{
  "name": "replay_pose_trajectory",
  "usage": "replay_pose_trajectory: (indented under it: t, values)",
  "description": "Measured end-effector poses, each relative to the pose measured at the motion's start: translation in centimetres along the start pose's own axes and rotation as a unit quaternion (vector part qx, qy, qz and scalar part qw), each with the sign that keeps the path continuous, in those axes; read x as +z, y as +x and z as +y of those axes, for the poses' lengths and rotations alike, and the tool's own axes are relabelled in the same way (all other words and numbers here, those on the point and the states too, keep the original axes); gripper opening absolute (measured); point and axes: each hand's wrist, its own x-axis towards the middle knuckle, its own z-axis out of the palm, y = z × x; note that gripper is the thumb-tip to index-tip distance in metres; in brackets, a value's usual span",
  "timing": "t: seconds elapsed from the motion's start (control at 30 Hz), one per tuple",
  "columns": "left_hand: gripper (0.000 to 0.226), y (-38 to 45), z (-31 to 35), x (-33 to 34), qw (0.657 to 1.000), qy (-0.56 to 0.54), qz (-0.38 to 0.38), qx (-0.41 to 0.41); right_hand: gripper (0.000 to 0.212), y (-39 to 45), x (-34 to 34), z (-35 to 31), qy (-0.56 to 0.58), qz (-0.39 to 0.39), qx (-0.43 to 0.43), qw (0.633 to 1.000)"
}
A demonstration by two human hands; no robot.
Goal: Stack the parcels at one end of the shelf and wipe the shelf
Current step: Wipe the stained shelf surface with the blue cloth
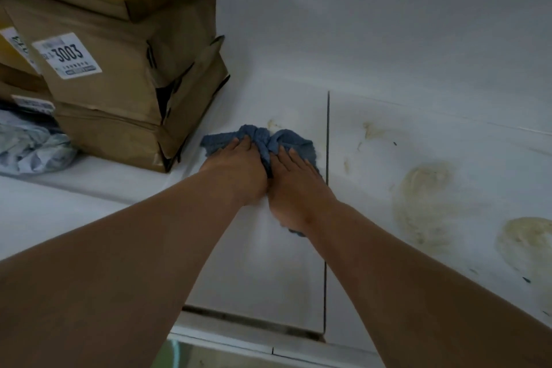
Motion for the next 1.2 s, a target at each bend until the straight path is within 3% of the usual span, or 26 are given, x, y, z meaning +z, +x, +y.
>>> replay_pose_trajectory:
  t: [0.17, 0.3, 0.4, 0.57, 0.7, 0.83, 0.97, 1.2]
  values:
    - [0.066, 4.9, -0.8, -0.4, 0.999, 0.018, 0.008, 0.026, 0.07, 4.1, -0.8, 0.8, -0.002, 0.004, -0.003, 1.0]
    - [0.052, 8.2, -0.7, -0.9, 0.999, 0.022, 0.043, -0.02, 0.069, 7.2, -1.6, 2.1, -0.019, 0.012, -0.007, 1.0]
    - [0.06, 10.8, 0.2, -1.6, 1.0, 0.018, 0.0, -0.009, 0.068, 9.4, -2.3, 3.8, -0.032, 0.009, 0.012, 0.999]
    - [0.044, 10.7, 0.7, -1.9, 0.997, 0.034, 0.061, 0.031, 0.067, 10.4, -2.7, 4.4, -0.075, 0.024, 0.046, 0.996]
    - [0.048, 10.4, -0.2, -2.0, 0.996, 0.044, 0.048, 0.054, 0.048, 9.6, -3.3, 3.2, -0.121, 0.054, 0.017, 0.991]
    - [0.054, 12.0, -1.0, -1.5, 0.997, 0.055, 0.053, 0.019, 0.063, 10.7, -3.7, 3.4, -0.09, 0.03, -0.011, 0.995]
    - [0.073, 15.3, -1.0, -1.9, 0.997, 0.082, -0.016, 0.007, 0.068, 13.0, -3.9, 4.4, -0.067, 0.008, 0.001, 0.998]
    - [0.076, 20.7, 0.2, -2.5, 0.993, 0.113, 0.001, 0.02, 0.071, 17.8, -4.7, 7.8, -0.095, -0.006, 0.001, 0.995]
